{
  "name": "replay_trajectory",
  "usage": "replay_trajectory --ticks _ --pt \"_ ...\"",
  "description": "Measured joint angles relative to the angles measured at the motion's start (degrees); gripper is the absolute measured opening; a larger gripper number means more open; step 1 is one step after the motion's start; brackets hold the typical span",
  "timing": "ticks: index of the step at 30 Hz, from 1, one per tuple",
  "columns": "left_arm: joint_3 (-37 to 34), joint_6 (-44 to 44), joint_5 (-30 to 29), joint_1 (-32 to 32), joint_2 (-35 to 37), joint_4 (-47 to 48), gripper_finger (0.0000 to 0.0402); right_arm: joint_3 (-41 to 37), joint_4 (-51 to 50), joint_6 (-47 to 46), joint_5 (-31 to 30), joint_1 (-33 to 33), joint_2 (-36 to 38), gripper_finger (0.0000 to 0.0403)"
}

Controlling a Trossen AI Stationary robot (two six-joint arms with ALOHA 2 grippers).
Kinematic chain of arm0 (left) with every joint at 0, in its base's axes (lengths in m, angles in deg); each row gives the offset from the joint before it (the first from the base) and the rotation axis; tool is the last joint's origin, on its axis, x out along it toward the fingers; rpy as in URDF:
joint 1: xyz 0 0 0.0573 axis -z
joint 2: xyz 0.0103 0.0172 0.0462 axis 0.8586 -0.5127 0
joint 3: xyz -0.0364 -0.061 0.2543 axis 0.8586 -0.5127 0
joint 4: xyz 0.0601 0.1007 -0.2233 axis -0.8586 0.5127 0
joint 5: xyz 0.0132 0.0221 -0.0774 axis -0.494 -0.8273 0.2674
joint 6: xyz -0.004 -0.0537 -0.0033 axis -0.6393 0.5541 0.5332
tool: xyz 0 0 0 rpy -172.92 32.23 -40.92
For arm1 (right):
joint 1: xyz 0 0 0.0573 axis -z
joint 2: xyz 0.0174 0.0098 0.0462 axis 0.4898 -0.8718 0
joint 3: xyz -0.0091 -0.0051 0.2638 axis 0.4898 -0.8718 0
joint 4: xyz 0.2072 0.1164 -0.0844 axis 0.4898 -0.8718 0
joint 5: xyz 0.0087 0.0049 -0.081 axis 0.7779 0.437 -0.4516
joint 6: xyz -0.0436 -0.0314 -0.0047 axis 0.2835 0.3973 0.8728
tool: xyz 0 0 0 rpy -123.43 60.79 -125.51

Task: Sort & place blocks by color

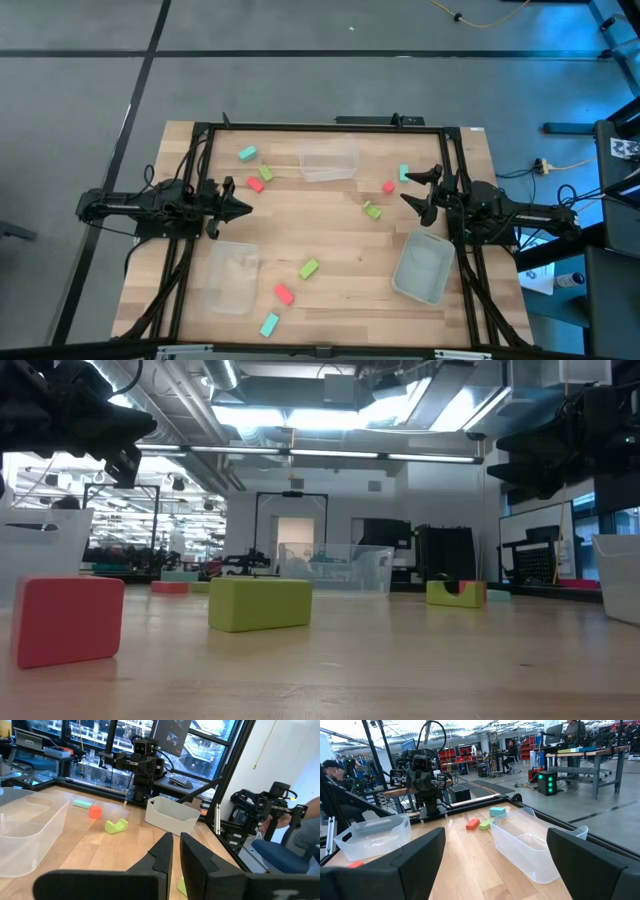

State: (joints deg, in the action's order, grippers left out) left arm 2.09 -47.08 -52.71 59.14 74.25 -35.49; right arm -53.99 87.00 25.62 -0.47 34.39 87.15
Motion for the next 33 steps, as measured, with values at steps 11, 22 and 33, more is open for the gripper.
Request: replay_trajectory --ticks 11,22,33 --pt "-0.01 0.00 0.02 -0.01 -0.01 0.01 0.0028 0.01 4.14 5.91 -0.15 0.01 0.00 0.0351" --pt "-0.02 0.01 0.02 -0.02 -0.01 0.01 0.0027 0.01 12.64 -14.70 -0.02 0.02 0.01 0.0351" --pt "0.00 0.02 0.02 0.00 -0.01 0.00 0.0028 -0.01 13.92 -28.47 0.01 0.00 0.01 0.0351"
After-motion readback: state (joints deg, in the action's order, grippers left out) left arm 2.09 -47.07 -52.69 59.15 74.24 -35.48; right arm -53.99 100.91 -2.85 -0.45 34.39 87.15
